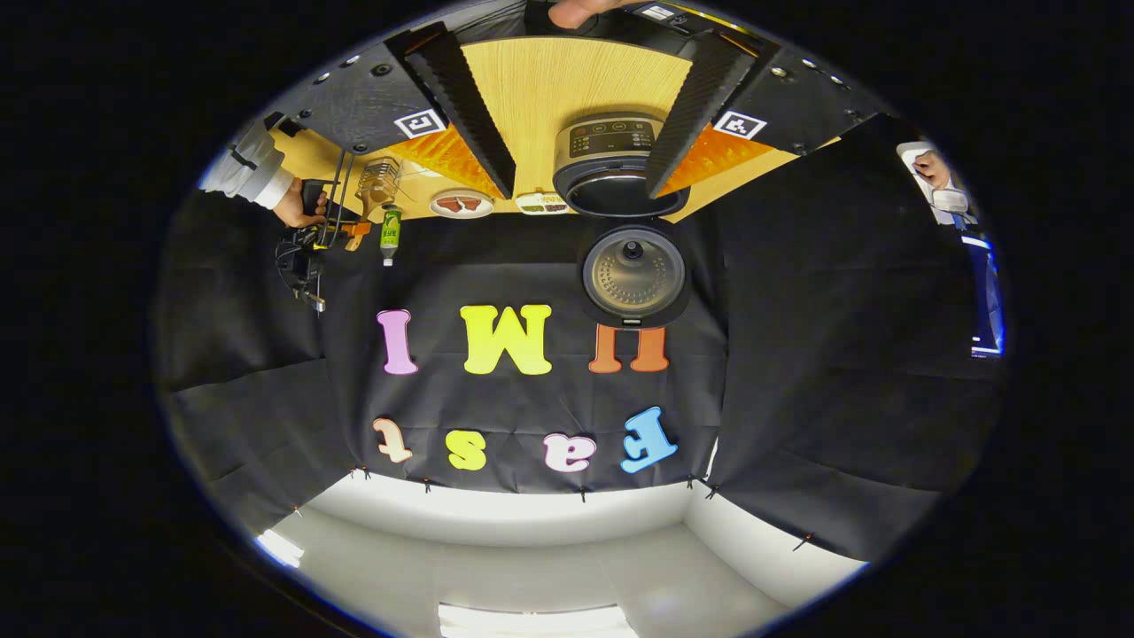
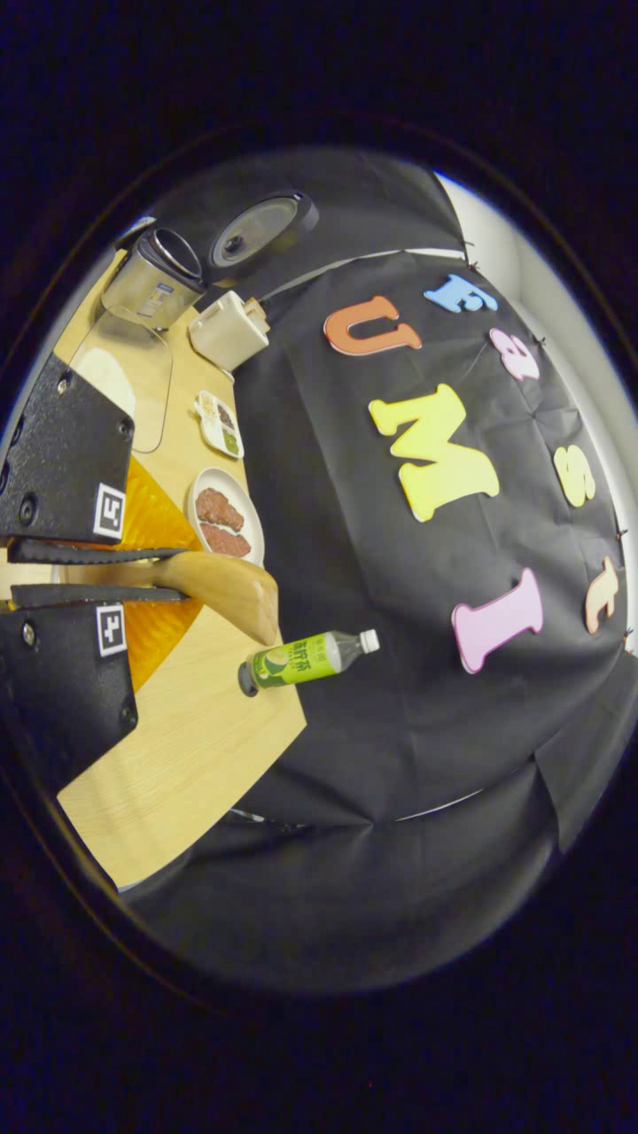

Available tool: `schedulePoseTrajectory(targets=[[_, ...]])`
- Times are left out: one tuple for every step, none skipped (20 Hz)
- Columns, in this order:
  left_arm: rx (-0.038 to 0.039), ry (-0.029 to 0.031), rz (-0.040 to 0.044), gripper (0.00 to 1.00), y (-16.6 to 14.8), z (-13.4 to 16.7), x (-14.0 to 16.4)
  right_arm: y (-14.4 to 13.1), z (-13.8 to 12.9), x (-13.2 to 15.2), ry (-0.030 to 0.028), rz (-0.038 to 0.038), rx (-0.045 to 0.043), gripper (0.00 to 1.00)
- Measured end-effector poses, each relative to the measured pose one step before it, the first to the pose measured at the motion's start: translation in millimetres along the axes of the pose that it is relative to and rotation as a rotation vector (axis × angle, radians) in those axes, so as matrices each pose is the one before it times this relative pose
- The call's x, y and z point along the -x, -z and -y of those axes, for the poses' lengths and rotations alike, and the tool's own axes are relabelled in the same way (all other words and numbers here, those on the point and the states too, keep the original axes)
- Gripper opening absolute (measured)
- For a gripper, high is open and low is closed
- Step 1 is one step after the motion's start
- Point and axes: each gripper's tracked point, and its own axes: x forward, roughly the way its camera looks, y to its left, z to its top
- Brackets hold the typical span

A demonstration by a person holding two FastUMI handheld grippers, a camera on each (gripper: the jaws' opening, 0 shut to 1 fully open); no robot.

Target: Close the left gripper, press the button to open the rice cooker; take a wooden spoon from the chopstick holder with the right hand, scoop a spoonful of rice and pour it into the rice cooker, then put the wooden spoon back into the chopstick holder.

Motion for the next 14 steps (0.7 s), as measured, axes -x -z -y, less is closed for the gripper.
schedulePoseTrajectory(targets=[[0.00185, 0.00174, 0.00463, 0.95, -0.82, -0.33, 1.46, -13.14, -2.9, 6.11, 0.01419, 0.0355, 0.02628, 0.13], [0.00527, -0.00071, 0.00421, 0.94, -1.83, -0.95, 0.81, -14.33, -4.33, 6.78, 0.01578, 0.03571, 0.029, 0.14], [0.00732, 0.00229, 0.00203, 0.94, 0.25, -0.86, -0.43, -10.51, -7.69, 7.04, 0.00779, 0.02834, 0.03091, 0.14], [0.00887, 0.00441, -0.00061, 0.94, 2.31, 0.12, -0.07, -10.49, -10.02, 7.34, -0.00347, 0.02058, 0.02567, 0.13], [0.00984, 0.00457, -0.00598, 0.94, 2.08, 0.66, -1.5, -6.74, -13.81, 6.95, -0.01892, 0.01414, 0.02195, 0.14], [0.01067, 0.00441, -0.00919, 0.94, 3.93, -0.11, 0.53, -7.26, -14.85, 5.81, -0.0217, 0.01332, 0.01092, 0.14], [0.0089, 0.00173, -0.0058, 0.94, 1.18, -1.57, 1.03, -6.58, -13.76, 3.84, -0.02148, 0.00861, 0.00389, 0.14], [0.00608, -0.00226, -0.00431, 0.95, 0.59, -2.31, 0.34, -4.58, -14.45, 2.13, -0.01683, 0.00759, 0.00013, 0.14], [0.00391, -0.00317, -0.00321, 0.95, 0.93, -1.47, 0.17, -0.78, -14.01, 0.27, -0.0141, 0.0006, -0.00247, 0.14], [0.00184, -0.00257, -0.00087, 0.95, 1.85, -1.52, 1.17, 1.49, -14.38, -0.52, -0.01272, -0.00619, 0.00452, 0.13], [-0.00417, -0.00244, 0.00211, 0.94, -0.14, -0.43, 1.31, 4.43, -15.36, -1.11, -0.01544, -0.00955, 0.01458, 0.14], [-0.00904, -0.00649, -0.00052, 0.94, 1.7, -2.54, 1.46, 4.52, -14.29, -1.76, -0.01311, -0.00699, 0.01239, 0.14], [-0.01198, -0.01132, 0.00025, 0.94, 1.5, -2.64, -0.17, 5.57, -12.56, -3.33, -0.0116, -0.00498, 0.01073, 0.14], [-0.01421, -0.0069, -0.00054, 0.94, 0.2, -0.61, -0.68, 7.09, -11.85, -3.99, -0.01184, -0.01229, 0.00979, 0.14]])
